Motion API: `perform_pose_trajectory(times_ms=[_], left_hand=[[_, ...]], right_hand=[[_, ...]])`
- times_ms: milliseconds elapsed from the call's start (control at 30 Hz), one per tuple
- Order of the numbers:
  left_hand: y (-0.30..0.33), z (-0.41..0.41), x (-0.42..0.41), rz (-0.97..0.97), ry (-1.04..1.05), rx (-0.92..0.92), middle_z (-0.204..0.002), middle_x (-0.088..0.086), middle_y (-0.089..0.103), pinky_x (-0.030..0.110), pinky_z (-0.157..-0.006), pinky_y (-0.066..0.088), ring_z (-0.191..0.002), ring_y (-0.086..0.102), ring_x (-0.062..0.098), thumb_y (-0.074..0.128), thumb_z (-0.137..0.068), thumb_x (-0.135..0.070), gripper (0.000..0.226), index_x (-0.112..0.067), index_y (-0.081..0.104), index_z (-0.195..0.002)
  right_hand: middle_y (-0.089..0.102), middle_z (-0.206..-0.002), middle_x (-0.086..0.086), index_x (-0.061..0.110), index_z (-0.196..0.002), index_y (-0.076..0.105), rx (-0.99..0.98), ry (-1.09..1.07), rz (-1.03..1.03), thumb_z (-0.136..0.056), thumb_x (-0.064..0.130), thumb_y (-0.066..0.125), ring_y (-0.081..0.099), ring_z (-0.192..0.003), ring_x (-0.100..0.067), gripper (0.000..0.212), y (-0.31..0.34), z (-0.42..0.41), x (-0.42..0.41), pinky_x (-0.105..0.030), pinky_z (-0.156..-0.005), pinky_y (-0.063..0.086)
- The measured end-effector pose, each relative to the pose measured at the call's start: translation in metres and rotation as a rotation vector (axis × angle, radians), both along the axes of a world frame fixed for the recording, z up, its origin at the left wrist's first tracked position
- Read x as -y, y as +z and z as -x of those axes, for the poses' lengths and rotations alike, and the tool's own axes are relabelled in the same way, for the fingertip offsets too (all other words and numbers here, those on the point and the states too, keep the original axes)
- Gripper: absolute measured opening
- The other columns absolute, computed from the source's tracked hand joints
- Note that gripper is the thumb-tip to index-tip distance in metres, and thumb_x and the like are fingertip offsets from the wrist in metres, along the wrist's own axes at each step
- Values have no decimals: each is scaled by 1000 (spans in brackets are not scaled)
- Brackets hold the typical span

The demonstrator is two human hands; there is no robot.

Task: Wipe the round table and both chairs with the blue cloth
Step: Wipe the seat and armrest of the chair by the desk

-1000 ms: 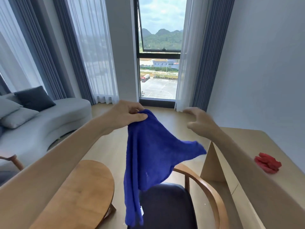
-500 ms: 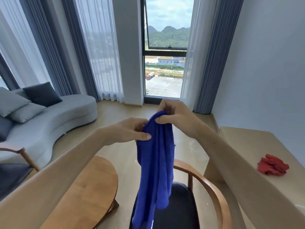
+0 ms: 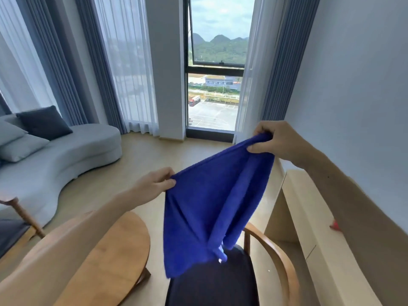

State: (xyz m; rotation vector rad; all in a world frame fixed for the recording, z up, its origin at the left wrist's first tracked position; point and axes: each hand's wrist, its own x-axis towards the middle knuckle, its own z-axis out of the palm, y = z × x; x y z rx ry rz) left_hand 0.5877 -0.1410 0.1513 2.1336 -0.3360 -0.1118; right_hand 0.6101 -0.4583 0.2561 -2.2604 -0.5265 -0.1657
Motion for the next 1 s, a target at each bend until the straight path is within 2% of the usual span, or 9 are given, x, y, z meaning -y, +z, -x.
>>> perform_pose_trajectory(times_ms=[100, 233, 300, 433, 533, 600, 700, 867, 1000], left_hand=[[20, -3, -8, 11, 8, 22, -76, -2, 59, 37, -75, 40, -76, 52, 15, 49, -79, -36, 17, -20, 56, -78], [32, -4, -20, -187, -73, 49, -68, -12, 55, 23, -64, 38, -62, 48, 4, 53, -96, -34, 23, -19, 54, -79], [31, -2, -29, -268, -90, 60, -65, -13, 52, 21, -61, 37, -60, 46, 3, 50, -98, -35, 26, -24, 53, -74], [27, 5, -43, -268, -87, 53, -65, -10, 47, 26, -60, 35, -60, 42, 7, 52, -97, -35, 26, -32, 54, -72], [27, 7, -38, -233, 59, 103, -66, 3, 53, 31, -63, 38, -61, 47, 10, 53, -98, -24, 25, -23, 57, -73], [31, 8, -31, -285, 138, 158, -75, 12, 61, 33, -66, 44, -66, 54, 17, 51, -98, -22, 22, -18, 59, -78], [36, 10, -21, -394, 180, 217, -78, 11, 63, 39, -69, 48, -73, 59, 26, 49, -98, -24, 19, -15, 58, -83], [43, 13, -5, -560, 170, 254, -60, -2, 52, 22, -53, 35, -55, 46, 11, 54, -95, -40, 38, -17, 47, -64], [43, 11, 8, -711, 268, 277, -60, 0, 52, 23, -50, 33, -56, 47, 13, 45, -98, -42, 48, -9, 55, -65]], right_hand=[[61, -78, -1, 13, -80, 63, -144, 6, 24, -80, 1, 58, 55, -74, -14, 13, -6, 1, 18, -26, -68, 42], [63, -80, 2, 21, -79, 65, -51, -44, 77, -87, -7, 51, 56, -75, -11, 33, -12, -1, 24, -20, -67, 41], [65, -82, 3, 24, -81, 67, -2, -38, 65, -90, -4, 53, 59, -77, -10, 32, -14, -2, 25, -19, -68, 44], [67, -81, 4, 21, -84, 69, -46, -9, 66, -91, 2, 56, 62, -80, -12, 24, -16, -8, 26, -21, -70, 46], [68, -78, 8, 19, -91, 70, -169, 40, 111, -93, 13, 59, 65, -80, -15, 12, -23, -12, 22, -23, -69, 49], [70, -79, 6, 20, -90, 71, -172, 51, 167, -93, 20, 60, 67, -79, -15, 12, -31, -13, 17, -21, -67, 50], [69, -80, -2, 21, -84, 70, -122, 34, 212, -93, 19, 58, 65, -77, -17, 15, -42, -16, 8, -29, -71, 53], [69, -76, -3, 21, -84, 68, -86, 10, 179, -93, 23, 60, 64, -72, -18, 12, -49, -15, 4, -32, -70, 52], [69, -73, -7, 22, -85, 70, -52, 27, 213, -90, 31, 63, 65, -72, -24, 12, -50, -11, -3, -35, -69, 52]])
